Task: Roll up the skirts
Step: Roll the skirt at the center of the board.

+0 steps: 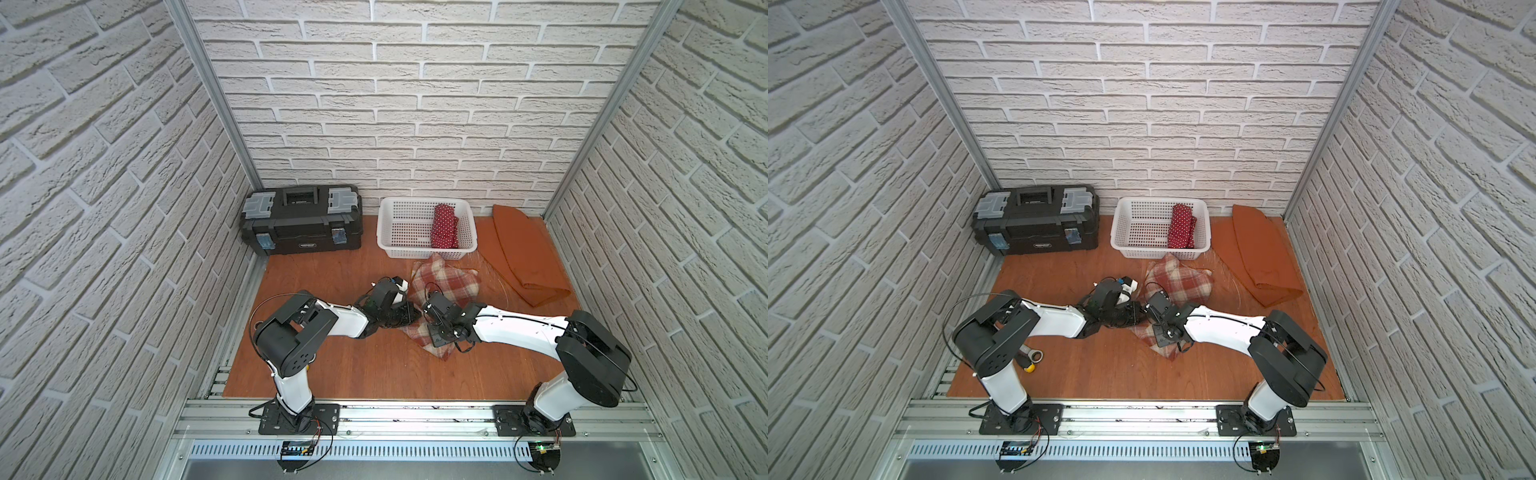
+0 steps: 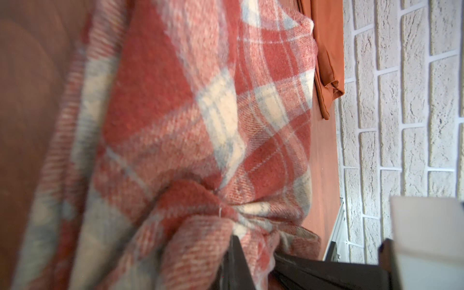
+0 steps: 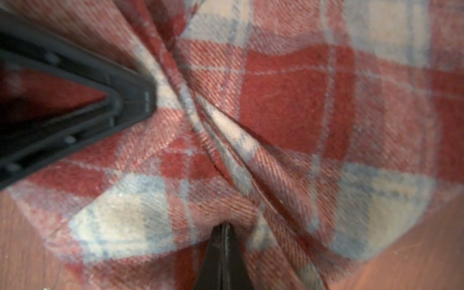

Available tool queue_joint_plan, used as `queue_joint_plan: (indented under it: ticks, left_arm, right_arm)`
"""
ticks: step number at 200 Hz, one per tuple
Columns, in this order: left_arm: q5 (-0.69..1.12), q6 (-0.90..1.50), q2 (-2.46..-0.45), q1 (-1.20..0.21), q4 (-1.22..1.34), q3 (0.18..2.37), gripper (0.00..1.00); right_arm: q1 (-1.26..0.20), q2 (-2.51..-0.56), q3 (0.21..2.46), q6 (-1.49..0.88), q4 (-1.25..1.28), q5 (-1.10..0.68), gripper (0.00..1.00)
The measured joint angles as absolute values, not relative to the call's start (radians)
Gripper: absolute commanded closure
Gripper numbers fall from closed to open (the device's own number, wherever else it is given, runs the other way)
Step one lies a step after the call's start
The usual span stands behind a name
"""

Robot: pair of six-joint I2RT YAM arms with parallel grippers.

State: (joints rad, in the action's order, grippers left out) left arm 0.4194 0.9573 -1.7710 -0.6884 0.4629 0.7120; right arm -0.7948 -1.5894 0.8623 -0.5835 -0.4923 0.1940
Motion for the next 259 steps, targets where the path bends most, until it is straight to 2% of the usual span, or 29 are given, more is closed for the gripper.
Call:
queue_joint_plan:
  ticks: [47,87,91,101,112,129,144,171,212,238,259]
  left_arm:
    - [0.512,0.907,-1.761,-0.564,0.420,0.710,1.00]
    - [0.467,0.879,-1.684,-0.508,0.326,0.648,1.00]
    - [0.459,0.878,-1.666,-0.505,0.305,0.638,0.98]
    - [0.435,0.871,-1.604,-0.506,0.249,0.617,0.88]
    - [0.402,0.860,-1.515,-0.519,0.183,0.600,0.55]
    - [0.327,0.860,-1.361,-0.559,0.110,0.585,0.21]
    - [0.263,0.878,-1.246,-0.612,0.096,0.560,0.02]
    - [0.178,0.941,-1.166,-0.703,0.144,0.460,0.02]
    - [0.122,1.031,-1.262,-0.730,0.308,0.345,0.02]
    - [0.118,1.075,-1.384,-0.729,0.479,0.350,0.14]
    - [0.131,1.148,-1.482,-0.728,0.638,0.352,0.19]
  right_arm:
    - [-0.791,-1.587,0.842,-0.623,-0.463,0.189,0.98]
    - [-0.788,-1.584,0.847,-0.621,-0.464,0.184,0.98]
    - [-0.788,-1.585,0.847,-0.621,-0.466,0.184,0.98]
    - [-0.787,-1.586,0.850,-0.620,-0.468,0.182,0.98]
    - [-0.786,-1.587,0.852,-0.617,-0.471,0.181,0.98]
    - [-0.785,-1.592,0.859,-0.612,-0.477,0.179,0.98]
    - [-0.785,-1.596,0.863,-0.607,-0.481,0.179,0.98]
    - [-0.785,-1.601,0.869,-0.594,-0.485,0.178,0.98]
    - [-0.785,-1.606,0.876,-0.583,-0.488,0.178,0.97]
    - [-0.785,-1.605,0.875,-0.583,-0.491,0.179,0.98]
    - [-0.785,-1.597,0.867,-0.583,-0.487,0.179,0.98]
